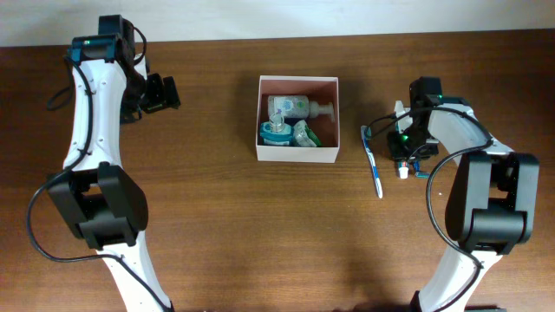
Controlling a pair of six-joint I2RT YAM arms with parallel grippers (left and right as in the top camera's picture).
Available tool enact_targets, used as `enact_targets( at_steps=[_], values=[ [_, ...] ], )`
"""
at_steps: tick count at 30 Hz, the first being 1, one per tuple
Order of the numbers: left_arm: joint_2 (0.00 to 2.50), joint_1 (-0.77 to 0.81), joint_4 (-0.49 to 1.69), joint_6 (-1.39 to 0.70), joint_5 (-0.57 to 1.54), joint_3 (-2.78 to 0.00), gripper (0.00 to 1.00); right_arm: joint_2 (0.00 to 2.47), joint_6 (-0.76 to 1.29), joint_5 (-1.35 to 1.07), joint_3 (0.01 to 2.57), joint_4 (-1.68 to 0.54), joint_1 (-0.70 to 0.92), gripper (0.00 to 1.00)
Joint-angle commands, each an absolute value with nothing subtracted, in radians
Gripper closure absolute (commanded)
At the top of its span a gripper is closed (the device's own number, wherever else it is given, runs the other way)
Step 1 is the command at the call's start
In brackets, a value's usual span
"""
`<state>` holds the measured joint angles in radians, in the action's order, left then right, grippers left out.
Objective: Pack container
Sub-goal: 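Lower the right gripper onto the teal toothpaste tube and grasp it, then carry the toothpaste tube left and lower it into the pink box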
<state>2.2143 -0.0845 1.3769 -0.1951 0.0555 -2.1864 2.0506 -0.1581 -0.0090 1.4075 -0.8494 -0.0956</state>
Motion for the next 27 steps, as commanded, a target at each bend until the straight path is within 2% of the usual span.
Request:
enact_targets(
  at_steps=[1,6,9,13,18,22,27],
  values=[
    [2.186,-0.086,1.377,-0.194,0.063,-2.199,0.01,2.067,-0.161,-0.022,1.401,-0.836,-0.092,0.69],
    [2.186,-0.086,1.377,-0.194,0.063,-2.199,0.01,2.067,-0.16,-0.022,1.401,-0.843,-0.092,0.84],
    [2.186,-0.086,1.377,-0.194,0.063,-2.199,0.01,2.067,-0.16,-0.022,1.402,-0.847,-0.092,0.89],
    [2.186,-0.086,1.377,-0.194,0.063,-2.199,0.01,2.067,-0.16,-0.021,1.452,-0.876,-0.091,0.91],
    [2.186,-0.086,1.377,-0.194,0.063,-2.199,0.01,2.066,-0.139,-0.027,1.726,-1.047,-0.083,0.93],
    [2.186,-0.086,1.377,-0.194,0.063,-2.199,0.01,2.065,-0.111,-0.053,1.96,-1.188,-0.039,0.94],
    [2.186,-0.086,1.377,-0.194,0.063,-2.199,0.01,2.065,-0.07,-0.091,2.122,-1.252,0.069,0.95]
  ],
)
